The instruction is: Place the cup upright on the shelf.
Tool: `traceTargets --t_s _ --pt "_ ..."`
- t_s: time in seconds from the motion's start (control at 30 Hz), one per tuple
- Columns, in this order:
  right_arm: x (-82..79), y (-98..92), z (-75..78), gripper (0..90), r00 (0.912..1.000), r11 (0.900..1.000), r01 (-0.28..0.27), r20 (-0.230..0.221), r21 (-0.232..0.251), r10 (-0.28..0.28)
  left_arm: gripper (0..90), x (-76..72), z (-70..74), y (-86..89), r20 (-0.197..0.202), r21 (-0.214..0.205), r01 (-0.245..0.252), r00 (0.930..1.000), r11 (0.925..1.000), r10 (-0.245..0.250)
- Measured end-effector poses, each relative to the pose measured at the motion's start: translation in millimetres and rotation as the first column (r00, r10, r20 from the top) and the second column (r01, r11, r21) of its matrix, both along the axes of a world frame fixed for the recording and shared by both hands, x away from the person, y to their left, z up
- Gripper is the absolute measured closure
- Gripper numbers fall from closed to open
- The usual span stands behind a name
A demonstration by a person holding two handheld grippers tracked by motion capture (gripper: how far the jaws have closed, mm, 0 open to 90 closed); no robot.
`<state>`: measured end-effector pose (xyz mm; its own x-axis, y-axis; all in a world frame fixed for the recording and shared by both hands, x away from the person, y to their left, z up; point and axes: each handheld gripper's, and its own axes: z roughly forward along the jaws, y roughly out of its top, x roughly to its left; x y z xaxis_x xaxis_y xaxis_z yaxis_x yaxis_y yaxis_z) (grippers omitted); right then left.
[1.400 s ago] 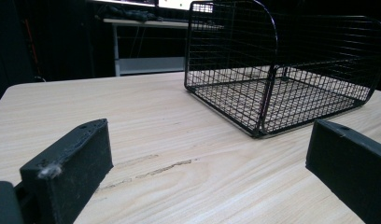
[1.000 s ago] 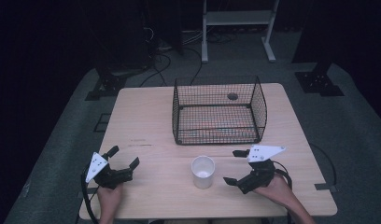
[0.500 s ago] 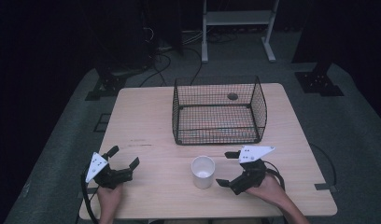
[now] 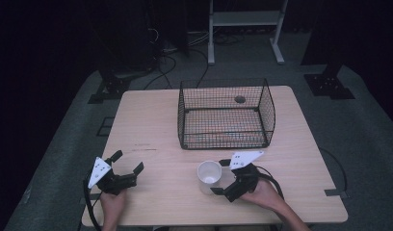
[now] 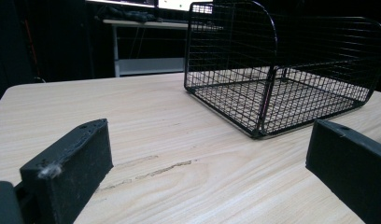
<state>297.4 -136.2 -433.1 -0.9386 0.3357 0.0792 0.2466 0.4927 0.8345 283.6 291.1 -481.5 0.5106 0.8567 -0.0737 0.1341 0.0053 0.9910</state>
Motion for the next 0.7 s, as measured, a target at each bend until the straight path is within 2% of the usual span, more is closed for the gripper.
traceTargets --t_s 0.33,0.6,0.7 --pt "4.9 11.7 -4.0 1.8 0.9999 0.9998 -0.014 -0.001 -0.011 0.014 0.0 0.0 0.0 0.1 0.001 -0.002 0.0 1.0 1.0 0.0" --pt "12.1 16.3 -8.9 1.9 0.9995 0.9997 -0.022 -0.022 -0.011 0.022 0.0 0.2 -0.1 0.4 0.001 -0.004 0.0 1.0 1.0 0.0" --pt "12.6 17.7 -9.9 6.0 0.9991 0.9993 -0.036 -0.023 -0.015 0.035 0.0 0.1 0.0 0.5 0.002 -0.003 0.0 1.0 1.0 0.0"
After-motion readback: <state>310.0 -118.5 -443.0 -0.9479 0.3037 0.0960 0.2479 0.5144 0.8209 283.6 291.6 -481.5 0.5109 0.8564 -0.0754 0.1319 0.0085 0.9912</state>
